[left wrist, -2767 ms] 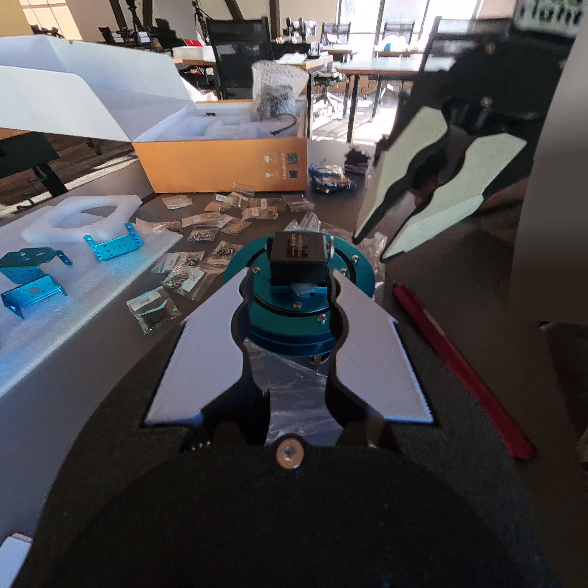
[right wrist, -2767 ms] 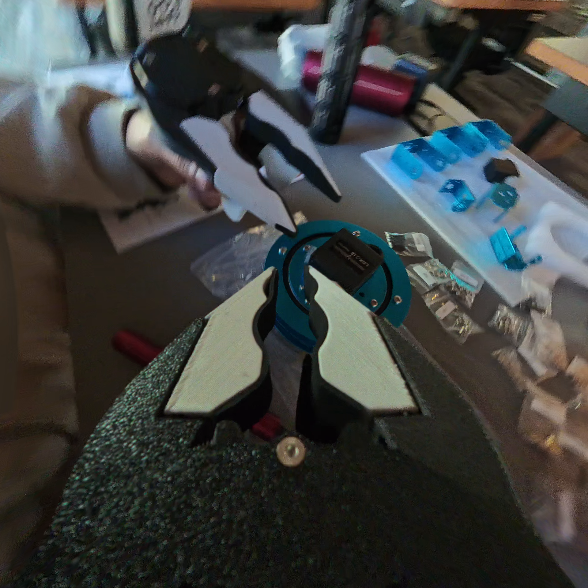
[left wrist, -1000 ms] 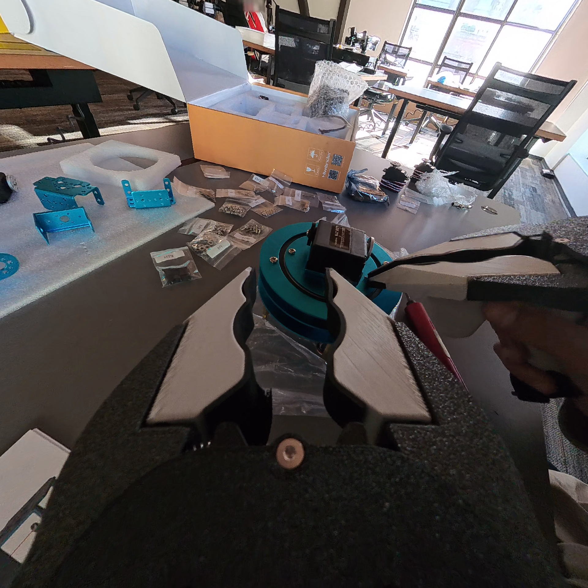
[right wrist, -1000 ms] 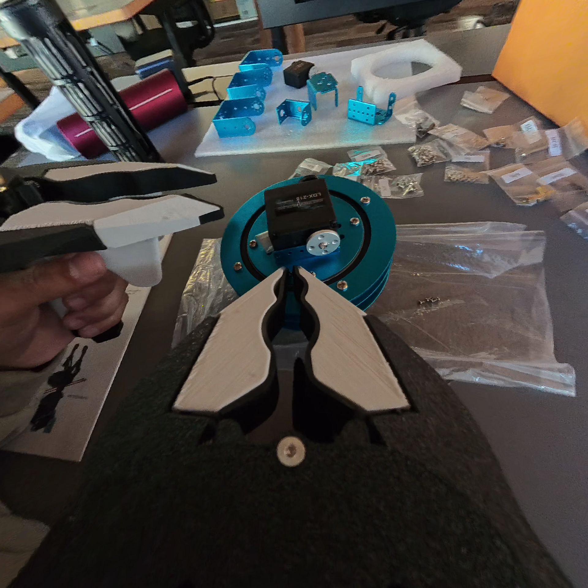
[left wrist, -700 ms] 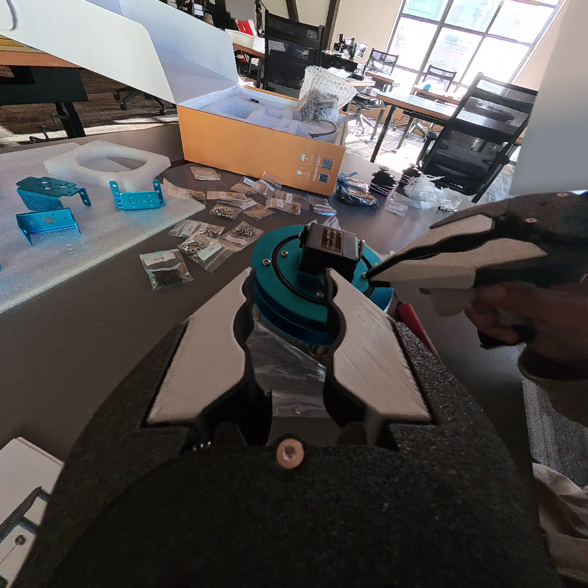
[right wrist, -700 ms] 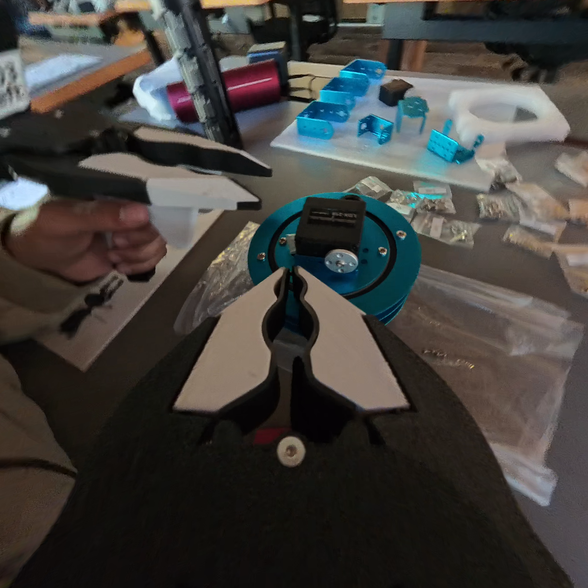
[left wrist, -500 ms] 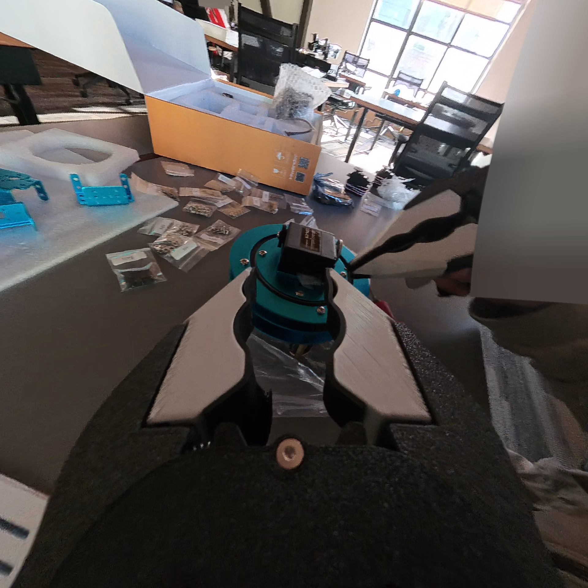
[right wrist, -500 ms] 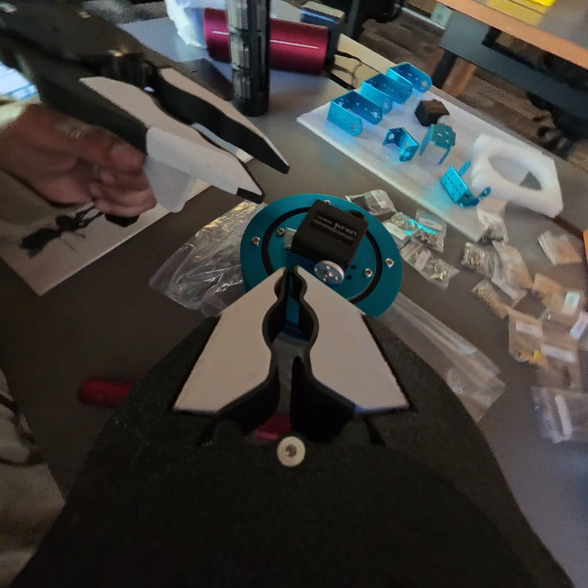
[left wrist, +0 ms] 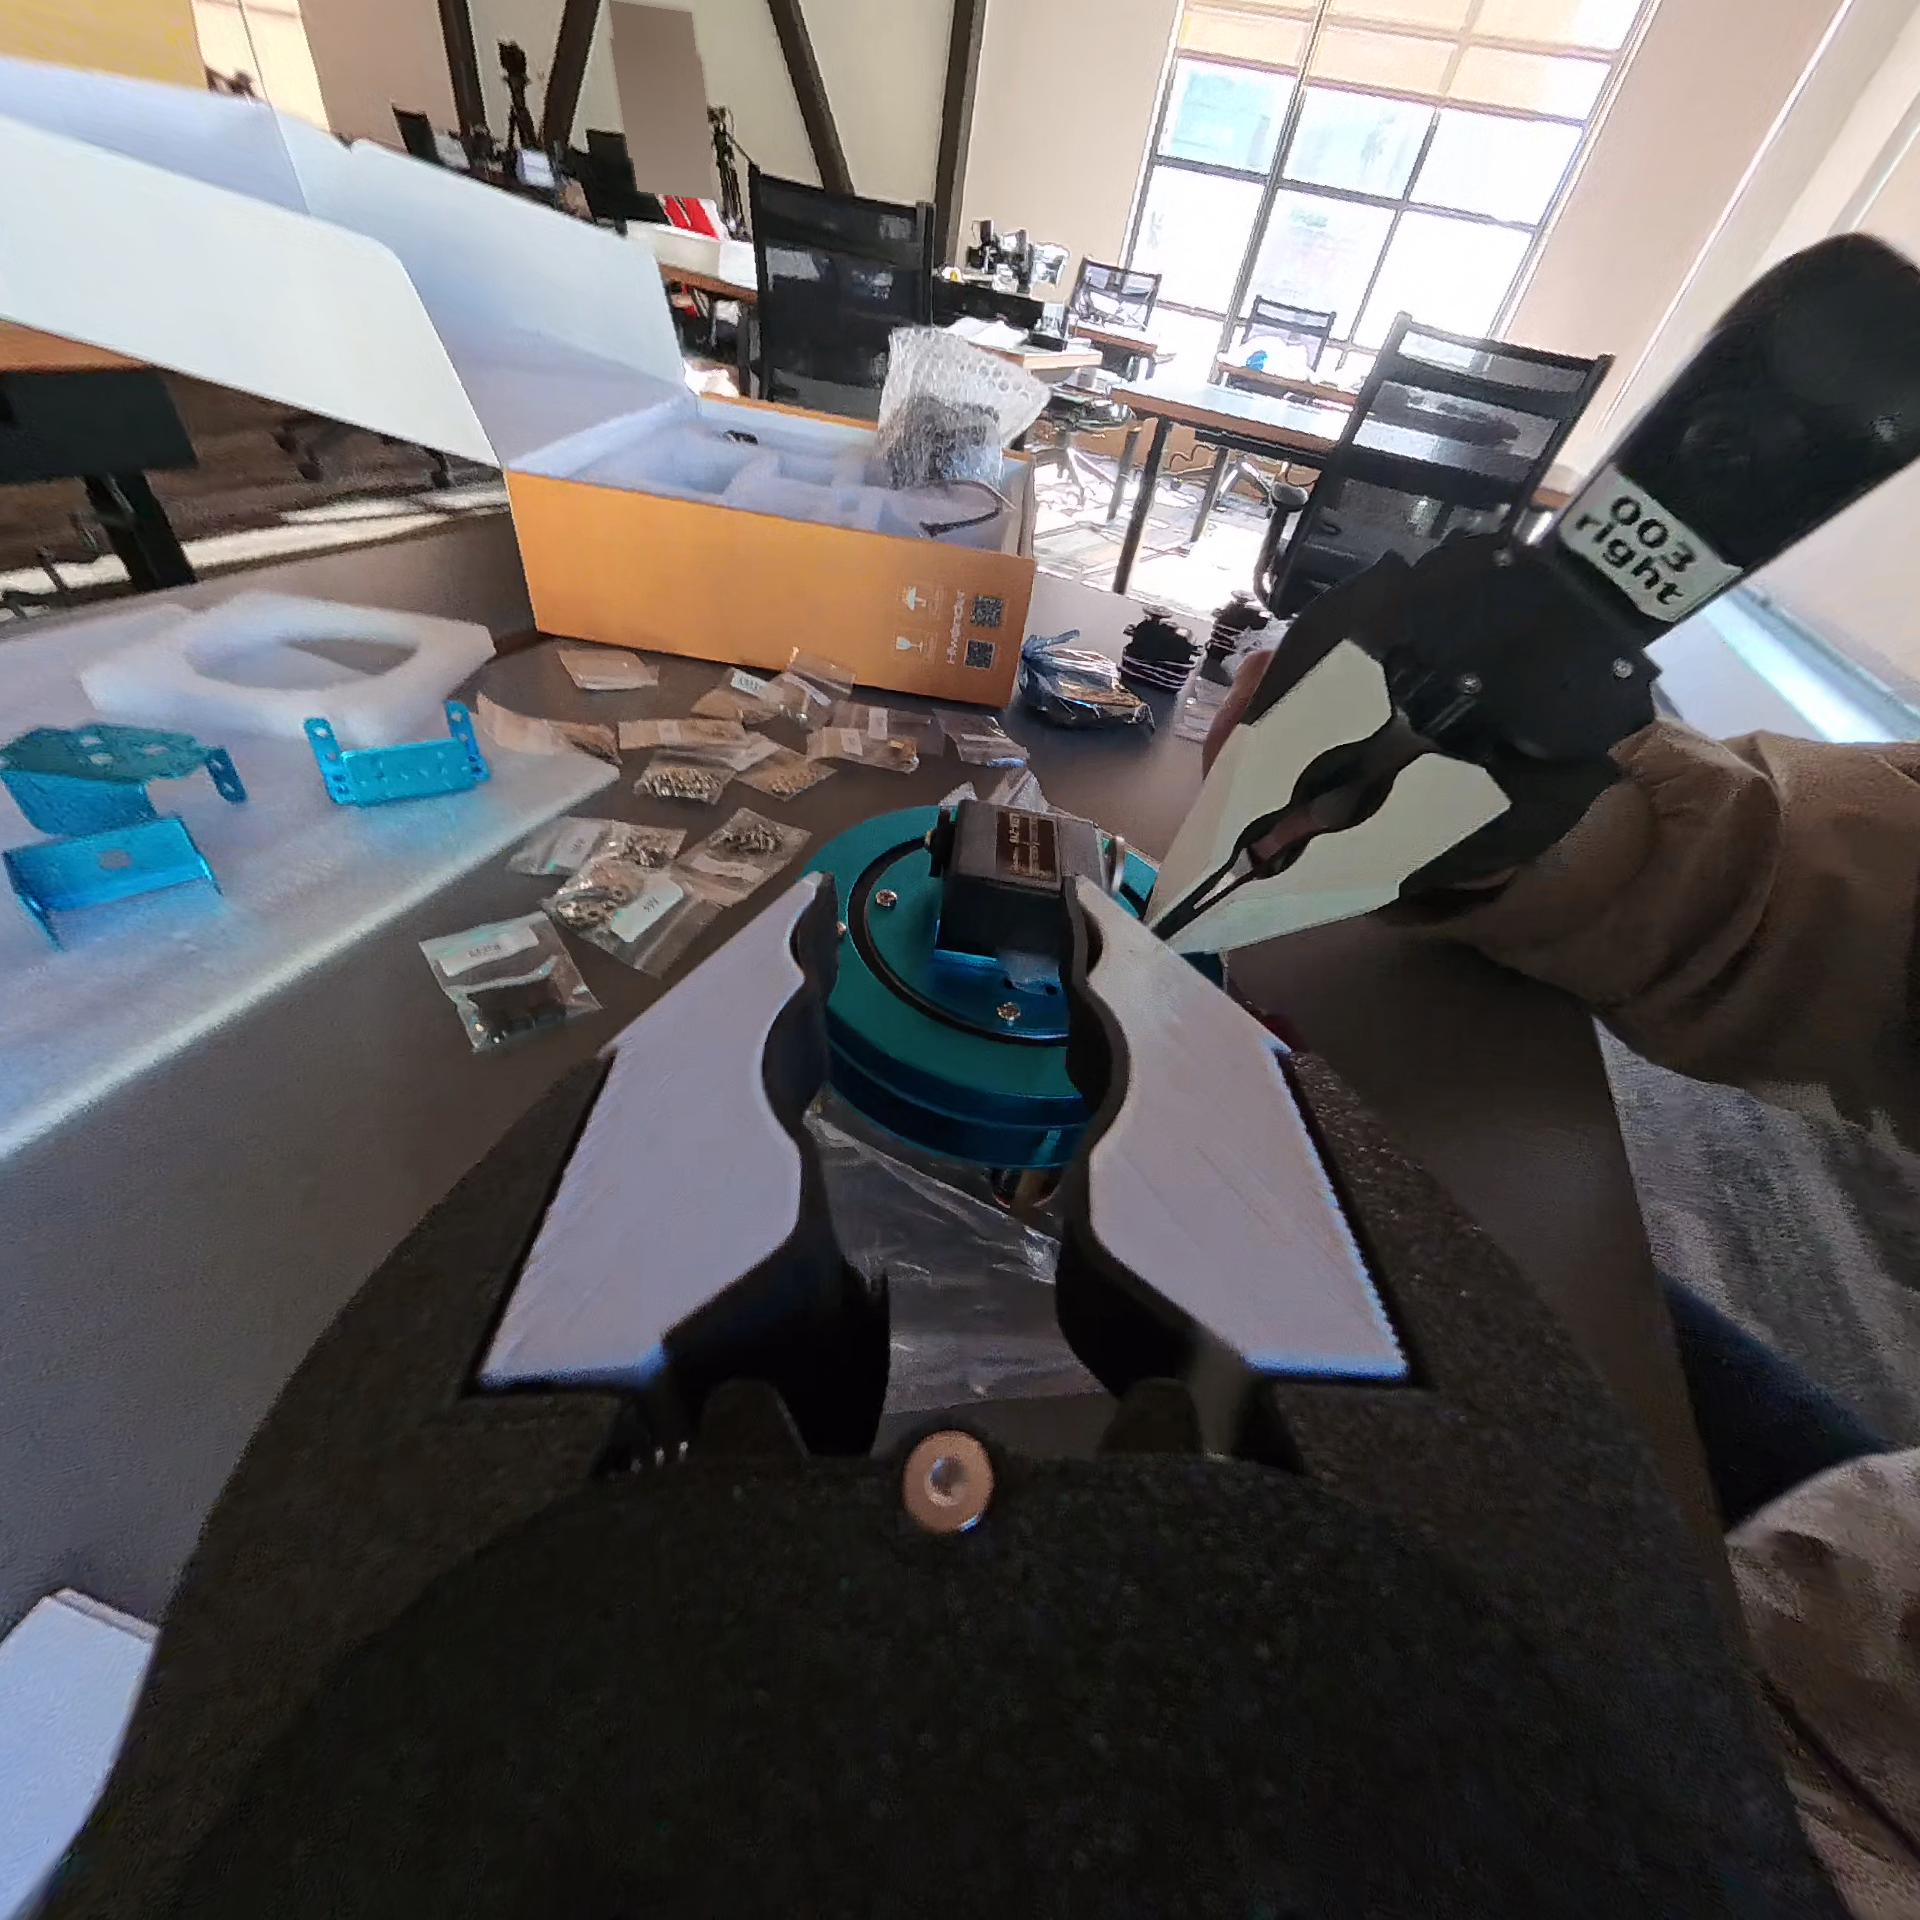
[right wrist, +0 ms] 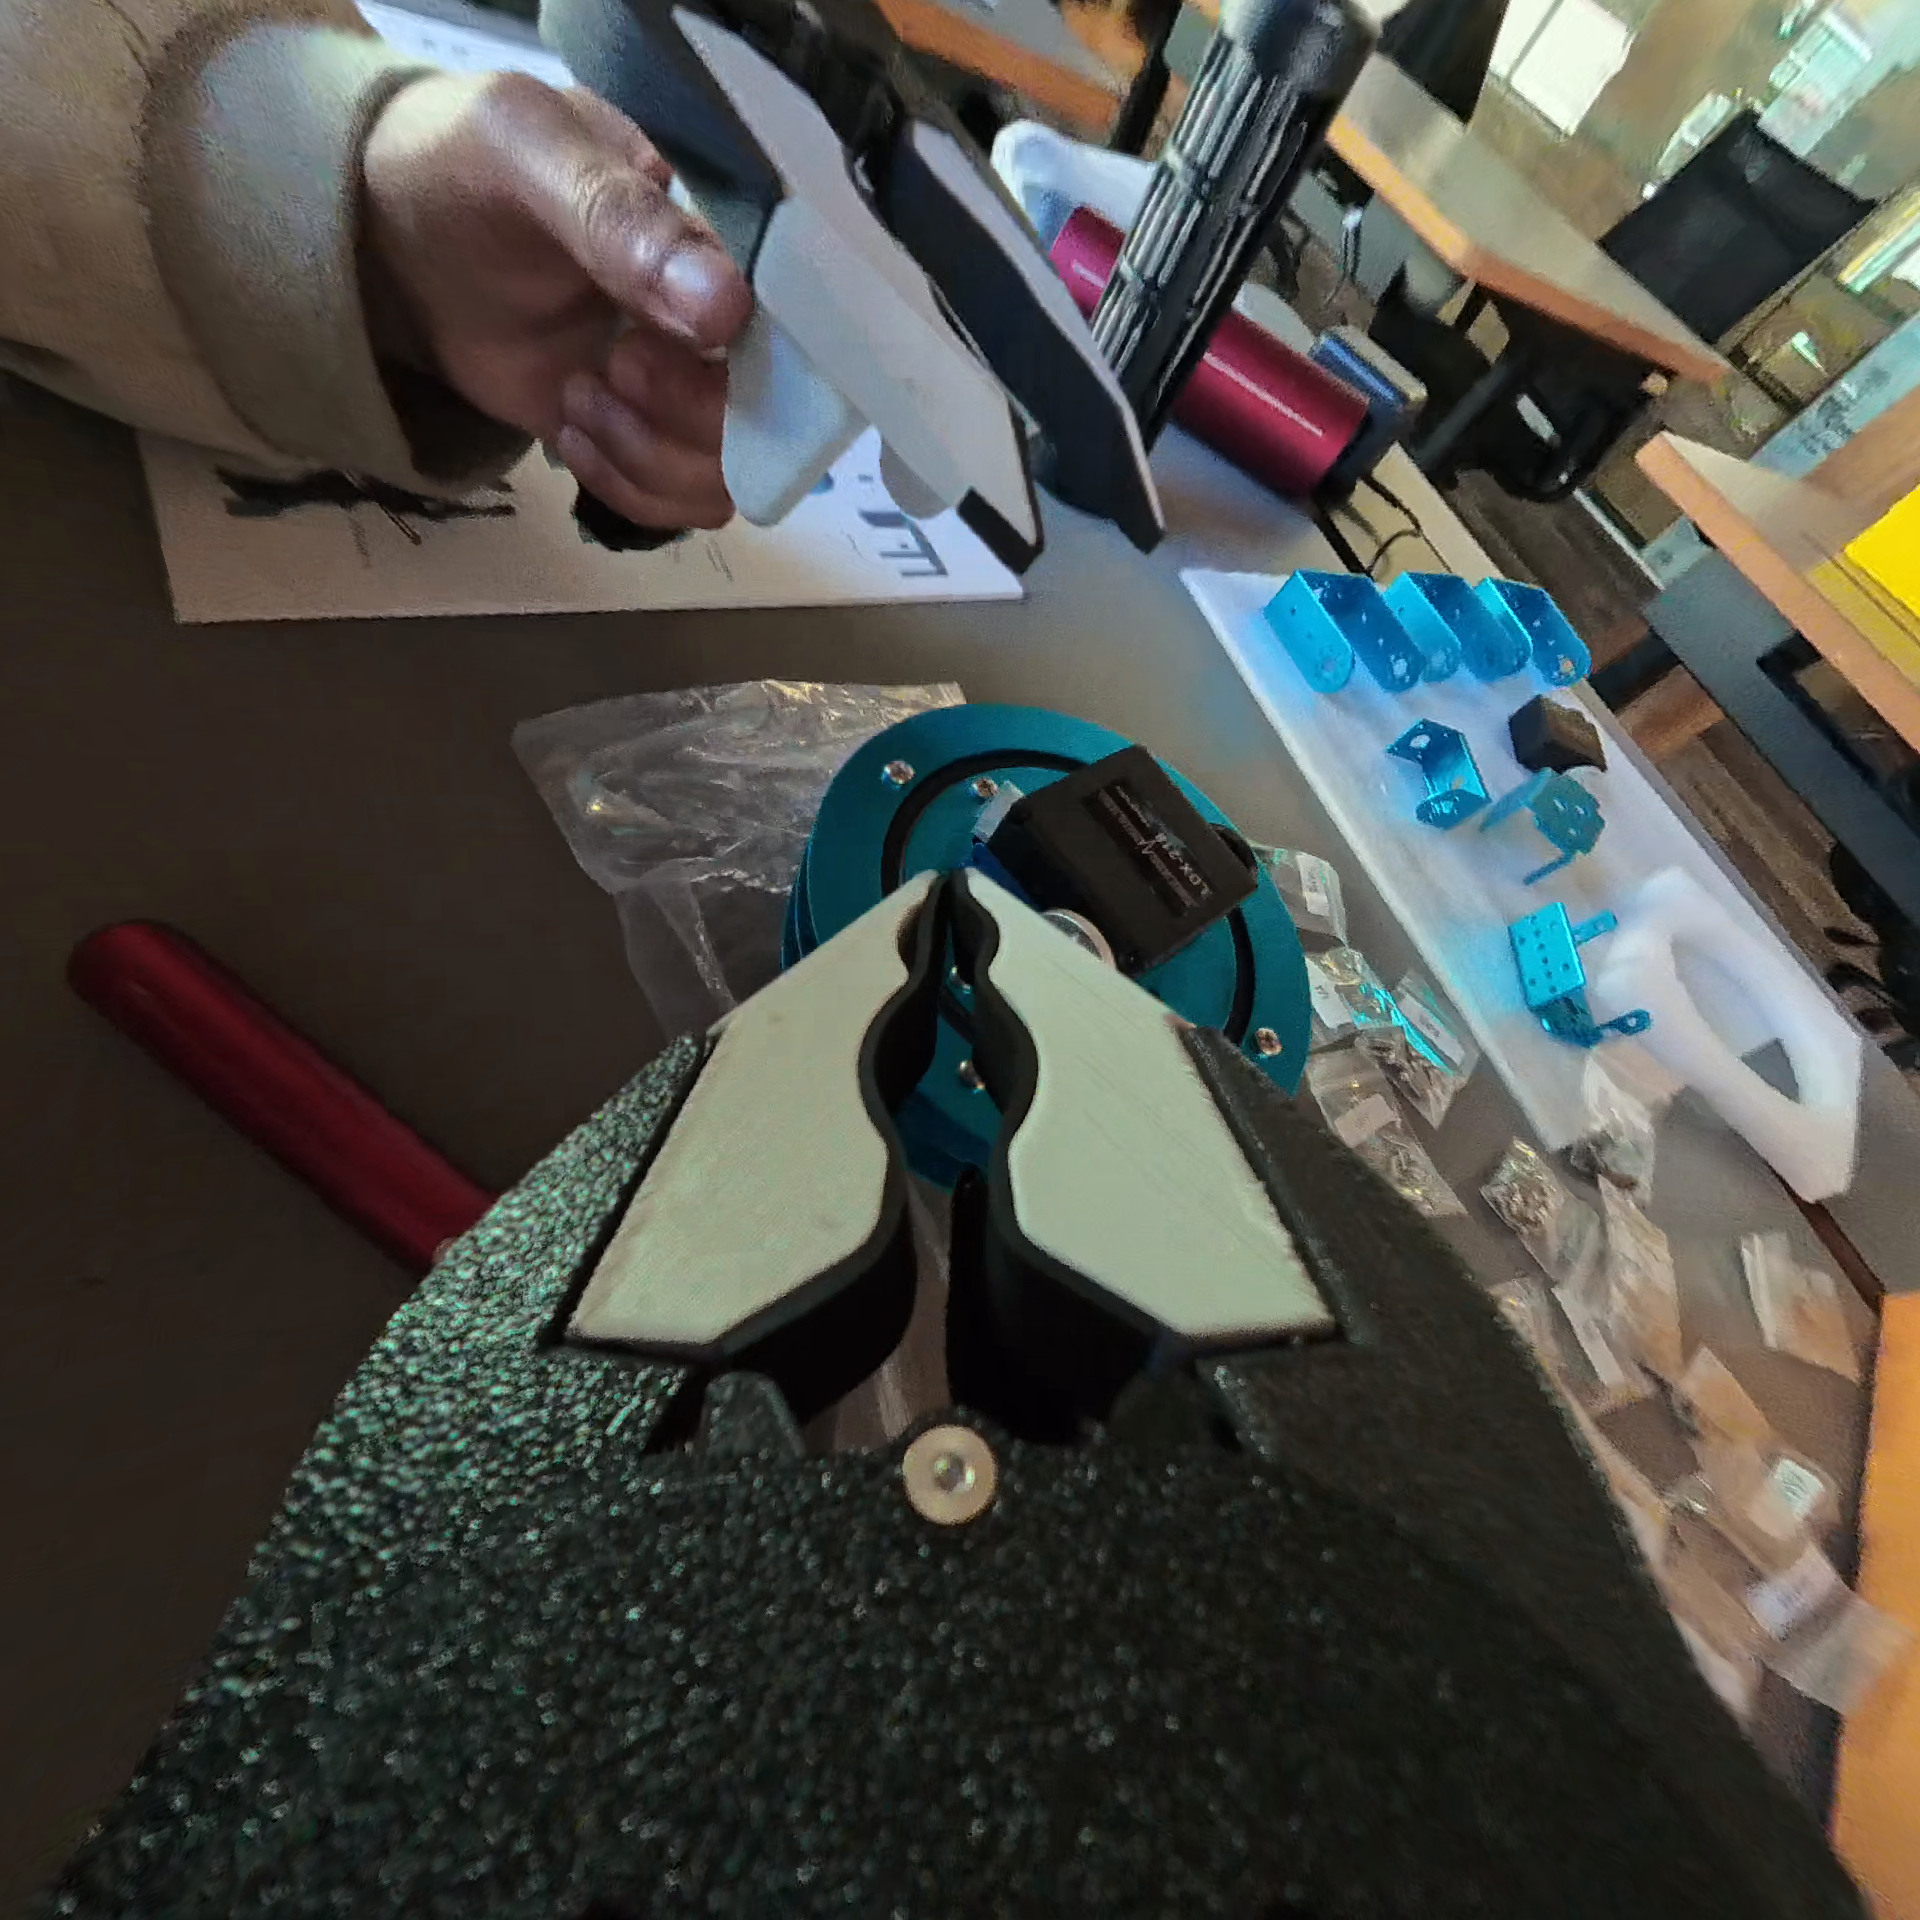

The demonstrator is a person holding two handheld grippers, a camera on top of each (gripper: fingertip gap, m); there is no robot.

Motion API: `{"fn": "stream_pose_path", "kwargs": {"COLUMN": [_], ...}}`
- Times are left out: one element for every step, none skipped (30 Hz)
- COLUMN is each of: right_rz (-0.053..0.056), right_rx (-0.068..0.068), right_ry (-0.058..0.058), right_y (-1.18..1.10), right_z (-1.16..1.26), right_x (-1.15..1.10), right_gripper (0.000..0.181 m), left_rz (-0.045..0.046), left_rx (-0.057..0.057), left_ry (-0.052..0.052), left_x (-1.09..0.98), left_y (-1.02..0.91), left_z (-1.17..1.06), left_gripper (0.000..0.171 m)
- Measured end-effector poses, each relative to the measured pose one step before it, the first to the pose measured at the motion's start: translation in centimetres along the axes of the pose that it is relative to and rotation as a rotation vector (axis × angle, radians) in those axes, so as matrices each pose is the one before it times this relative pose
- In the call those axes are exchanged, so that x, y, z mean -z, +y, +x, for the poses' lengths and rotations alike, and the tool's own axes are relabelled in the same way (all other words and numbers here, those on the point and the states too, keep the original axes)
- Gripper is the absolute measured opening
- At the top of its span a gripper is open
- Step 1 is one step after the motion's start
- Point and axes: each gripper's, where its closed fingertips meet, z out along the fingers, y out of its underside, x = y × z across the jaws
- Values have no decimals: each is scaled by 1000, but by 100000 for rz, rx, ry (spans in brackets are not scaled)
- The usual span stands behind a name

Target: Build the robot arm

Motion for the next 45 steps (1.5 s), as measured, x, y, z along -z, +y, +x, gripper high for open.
{"fn": "stream_pose_path", "kwargs": {"right_rz": [1920, 1187, 2113, 2241, 565, 165, 1595, 1413, 857, -86, -519, -254, -6, 318, 718, 488, 229, -323, -1057, -352, 10, -19, 237, 234, -326, -371, 185, 659, 29, -543, -426, -50, 133, -181, -181, 75, -93, 23, 40, -95, -118, -80, -161, -8, -53], "right_rx": [-1868, -1601, -133, 751, 786, 597, 105, -1230, -1861, -574, 1363, 2043, 1498, 988, 754, 317, -91, -206, 6, 691, 881, 652, 85, -37, 254, 202, -172, -472, -595, 253, 464, -151, -200, -151, 79, 50, -328, -629, -169, 65, 105, 241, 303, 606, 893], "right_ry": [-108, -845, 499, 824, -799, 611, 680, -643, -1435, -944, 423, 681, 516, 1261, 771, 243, 6, -706, -426, -364, 258, 218, -56, 129, 968, 462, 164, -511, -700, 495, 195, -67, 99, -170, 340, 722, -283, -304, -139, -75, 1, 154, 249, 498, 660], "right_y": [115, 177, 6, -107, -19, -22, -221, -180, -55, 102, 112, 56, 18, -32, -83, -40, 1, 105, 211, 61, -37, -53, -81, -74, 31, 69, -4, -85, 7, 104, 76, 23, -9, 44, 42, -25, 21, 10, 13, 37, 19, -7, -5, -41, -23], "right_z": [184, 6, 24, -75, -298, -1, 103, 16, -73, -71, 15, 23, 37, 169, 132, 79, 46, -71, -49, -118, -31, -19, -36, 9, 163, 104, 57, -46, -77, 82, 41, 2, 40, 10, 75, 122, 12, -2, -16, -27, -19, 2, 4, 29, 32], "right_x": [-53, -35, 95, 191, 161, 171, 218, 126, 0, -87, -66, -21, 8, 38, 36, -12, -82, -155, -215, -160, -107, -71, -43, -28, -27, -19, 22, 32, -13, -37, -29, -9, 1, -22, 0, 30, 1, -36, -31, -31, -18, -1, -3, 17, 9], "right_gripper": [0, 0, 0, 0, 0, 0, 0, 0, 0, 0, 0, 0, 0, 0, 0, 0, 0, 0, 0, 0, 0, 0, 0, 0, 0, 0, 0, 0, 0, 0, 0, 0, 0, 0, 0, 0, 0, 0, 0, 0, 0, 0, 0, 0, 1], "left_rz": [-103, -489, -266, 328, 1063, 995, 153, -146, 382, 454, -125, -490, -360, -233, -202, -296, -418, -307, -79, 63, 69, 43, 126, 168, 123, 77, 130, 165, -51, -295, -318, -235, -168, -169, -197, -100, 12, -33, -61, 6, -18, -70, -102, -186, -197], "left_rx": [-1807, -1513, -1442, -1449, -1257, -1076, -920, -805, -782, -677, -535, -495, -358, -77, 140, 317, 504, 650, 755, 694, 314, -245, -651, -581, -152, 201, 322, 306, 240, 97, -83, -168, -158, -144, -158, -187, -205, -162, -112, -139, -173, -162, -137, -101, -53], "left_ry": [-707, -330, -542, -907, -512, 177, 446, 278, -140, -202, -124, -318, -288, -83, -26, -67, 54, 286, 487, 551, 355, 53, -311, -469, -294, -36, 1, 46, 200, 173, 107, 125, 179, 193, 145, 87, 63, 47, 36, 1, -13, -5, 40, 38, -19], "left_x": [-75, -109, -86, -56, 8, 16, 6, 30, 76, 84, 47, 7, -11, -16, -41, -45, -61, -42, -26, -19, 5, 8, 29, 43, 30, 32, 29, 12, -14, -35, -51, -31, -27, -25, -20, -7, -2, -6, 8, -6, 5, -2, -21, -26, -24], "left_y": [36, 139, 129, 2, -158, -174, -91, -61, -135, -116, -26, 56, 66, 68, 70, 102, 115, 102, 54, 7, -28, -32, -69, -74, -62, -38, -35, -22, 24, 74, 66, 59, 41, 41, 25, 14, -10, -5, 0, -11, -6, 9, 21, 41, 52], "left_z": [10, 83, 58, 8, 77, 146, 148, 123, 65, 35, 26, -45, -53, -34, -47, -53, -49, 10, 52, 91, 85, 45, 3, -41, -53, -44, -40, -28, 20, 28, 43, 56, 76, 70, 63, 57, 46, 34, 29, 20, 18, 17, 20, 20, 5], "left_gripper": [41, 41, 41, 41, 40, 39, 39, 38, 38, 38, 38, 39, 39, 39, 39, 39, 39, 39, 39, 39, 39, 39, 39, 39, 39, 39, 39, 39, 39, 39, 39, 39, 39, 39, 39, 39, 39, 39, 39, 39, 39, 39, 39, 39, 39]}}
